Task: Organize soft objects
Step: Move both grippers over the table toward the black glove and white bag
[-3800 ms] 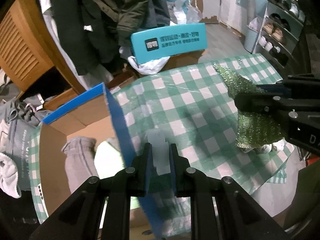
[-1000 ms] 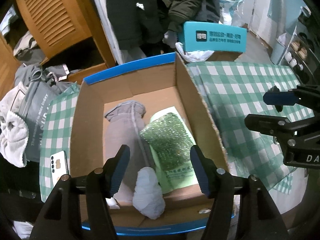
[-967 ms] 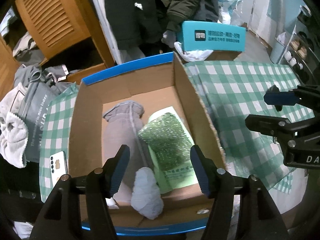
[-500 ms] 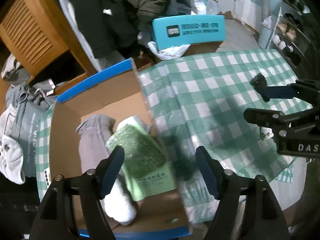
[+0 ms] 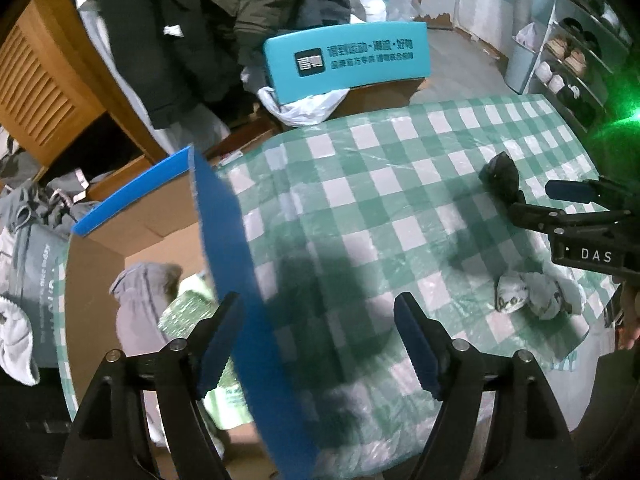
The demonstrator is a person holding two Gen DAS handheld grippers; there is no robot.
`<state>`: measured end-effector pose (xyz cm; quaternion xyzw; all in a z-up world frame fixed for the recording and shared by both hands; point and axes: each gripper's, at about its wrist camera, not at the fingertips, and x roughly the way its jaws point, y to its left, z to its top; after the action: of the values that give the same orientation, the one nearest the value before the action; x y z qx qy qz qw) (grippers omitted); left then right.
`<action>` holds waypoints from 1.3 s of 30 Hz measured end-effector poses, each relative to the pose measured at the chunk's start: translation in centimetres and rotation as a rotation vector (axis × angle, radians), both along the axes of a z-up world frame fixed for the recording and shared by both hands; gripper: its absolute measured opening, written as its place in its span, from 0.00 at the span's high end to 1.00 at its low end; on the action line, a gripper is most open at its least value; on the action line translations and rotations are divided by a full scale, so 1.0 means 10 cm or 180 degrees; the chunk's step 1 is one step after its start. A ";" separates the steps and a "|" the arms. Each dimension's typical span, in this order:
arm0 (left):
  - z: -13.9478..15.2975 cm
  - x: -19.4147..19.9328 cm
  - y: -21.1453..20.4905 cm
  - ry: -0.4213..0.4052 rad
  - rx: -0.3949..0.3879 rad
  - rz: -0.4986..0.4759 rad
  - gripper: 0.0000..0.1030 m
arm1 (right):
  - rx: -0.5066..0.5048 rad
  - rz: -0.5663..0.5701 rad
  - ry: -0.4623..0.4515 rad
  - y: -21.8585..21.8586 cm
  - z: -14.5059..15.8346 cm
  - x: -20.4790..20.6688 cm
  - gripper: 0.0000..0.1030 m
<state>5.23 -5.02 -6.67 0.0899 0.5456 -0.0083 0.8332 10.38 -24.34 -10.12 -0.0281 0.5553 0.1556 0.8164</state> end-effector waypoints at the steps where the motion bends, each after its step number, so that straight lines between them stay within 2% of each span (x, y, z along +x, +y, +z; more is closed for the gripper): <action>1: -0.03 0.05 -0.04 0.0015 0.0012 -0.0010 0.24 | -0.0003 -0.0038 0.0018 -0.05 -0.03 0.03 0.32; 12: -0.38 0.47 -0.36 0.0185 -0.0013 -0.0059 0.24 | 0.0012 -0.0310 0.0161 -0.44 -0.35 0.36 0.32; 23: -0.69 0.71 -0.44 0.0378 -0.0058 -0.0095 0.24 | -0.0019 -0.0501 0.0349 -0.52 -0.76 0.73 0.32; 29: -0.79 0.73 -0.43 0.0464 -0.0143 -0.0110 0.24 | -0.0160 -0.0521 0.0283 -0.51 -0.87 0.79 0.32; 30: -0.81 0.74 -0.43 0.0474 -0.0145 -0.0121 0.24 | -0.0168 -0.0526 0.0288 -0.51 -0.89 0.80 0.34; 33: -0.85 0.76 -0.43 0.0509 -0.0168 -0.0137 0.24 | -0.0116 -0.0524 0.0340 -0.50 -0.93 0.83 0.55; 39: -0.90 0.78 -0.42 0.0561 -0.0234 -0.0171 0.24 | -0.0179 -0.0430 0.0324 -0.44 -0.89 0.79 0.61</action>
<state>13.01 -9.26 -15.69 0.0727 0.6135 -0.0585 0.7841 18.23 -28.74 -19.05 -0.0057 0.6010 0.0858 0.7946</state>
